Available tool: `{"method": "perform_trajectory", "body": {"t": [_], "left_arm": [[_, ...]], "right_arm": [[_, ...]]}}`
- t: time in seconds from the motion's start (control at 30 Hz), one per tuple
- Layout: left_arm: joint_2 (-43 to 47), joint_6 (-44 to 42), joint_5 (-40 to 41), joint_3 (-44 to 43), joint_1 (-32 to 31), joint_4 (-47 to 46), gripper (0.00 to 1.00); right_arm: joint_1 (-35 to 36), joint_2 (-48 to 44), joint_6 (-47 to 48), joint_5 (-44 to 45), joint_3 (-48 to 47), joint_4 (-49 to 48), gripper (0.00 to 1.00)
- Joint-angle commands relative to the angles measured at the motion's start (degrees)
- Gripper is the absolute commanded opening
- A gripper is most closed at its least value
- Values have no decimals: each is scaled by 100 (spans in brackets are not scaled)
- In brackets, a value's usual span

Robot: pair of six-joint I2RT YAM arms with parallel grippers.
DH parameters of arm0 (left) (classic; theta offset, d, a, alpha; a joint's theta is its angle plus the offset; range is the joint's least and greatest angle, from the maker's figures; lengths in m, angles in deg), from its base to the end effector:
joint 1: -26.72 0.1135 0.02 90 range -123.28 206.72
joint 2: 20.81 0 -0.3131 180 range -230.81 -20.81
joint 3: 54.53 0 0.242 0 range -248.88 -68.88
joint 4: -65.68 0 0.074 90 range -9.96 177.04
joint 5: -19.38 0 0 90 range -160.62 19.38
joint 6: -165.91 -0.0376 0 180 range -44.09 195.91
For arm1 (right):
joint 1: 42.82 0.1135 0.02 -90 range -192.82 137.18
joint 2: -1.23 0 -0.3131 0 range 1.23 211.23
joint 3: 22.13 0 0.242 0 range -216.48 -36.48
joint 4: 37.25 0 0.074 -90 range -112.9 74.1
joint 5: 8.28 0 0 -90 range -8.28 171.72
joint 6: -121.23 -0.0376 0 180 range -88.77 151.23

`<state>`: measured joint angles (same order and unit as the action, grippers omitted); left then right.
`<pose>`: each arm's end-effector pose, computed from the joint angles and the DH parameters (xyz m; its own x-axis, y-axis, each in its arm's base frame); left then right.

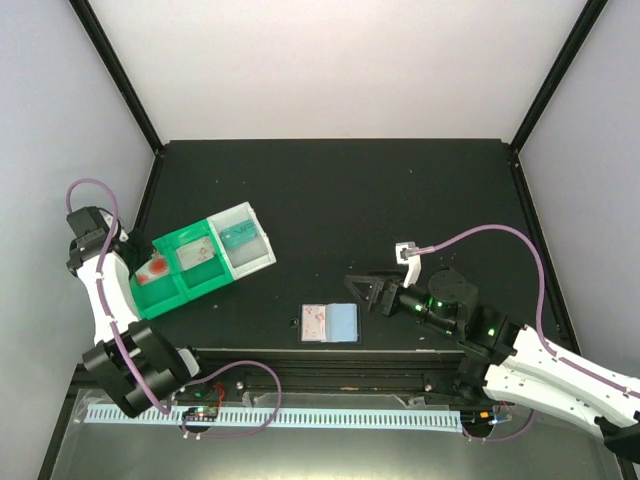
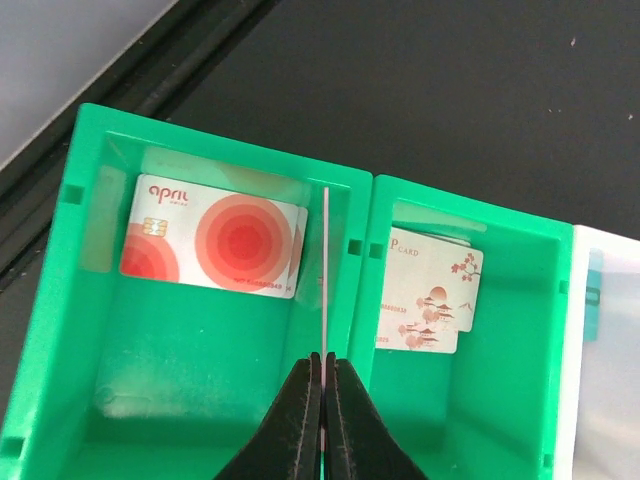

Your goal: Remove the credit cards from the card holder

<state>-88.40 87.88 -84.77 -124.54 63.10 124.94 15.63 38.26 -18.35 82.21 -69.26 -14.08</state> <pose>0.1688 0.1129 0.3207 -0.5624 -0.6641 -0.4926 -0.5971 0.7383 -0.3136 0.0615 0.0995 0.3193 -0.7222 0.2788 -0.6331 -0.4596 0.4906 0.7403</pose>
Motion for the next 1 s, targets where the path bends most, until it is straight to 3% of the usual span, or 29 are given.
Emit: {"method": "perform_trajectory", "body": {"t": [0.0,0.97], "left_arm": [[-325,-224,-367,47,44,-268,2],[-1535,-537,-40,-337,-112,-358,6]], "right_arm": [[-1,86,-86,-215,-71,-235,100],[-1,-601,-285,169,-59,56,100]]}}
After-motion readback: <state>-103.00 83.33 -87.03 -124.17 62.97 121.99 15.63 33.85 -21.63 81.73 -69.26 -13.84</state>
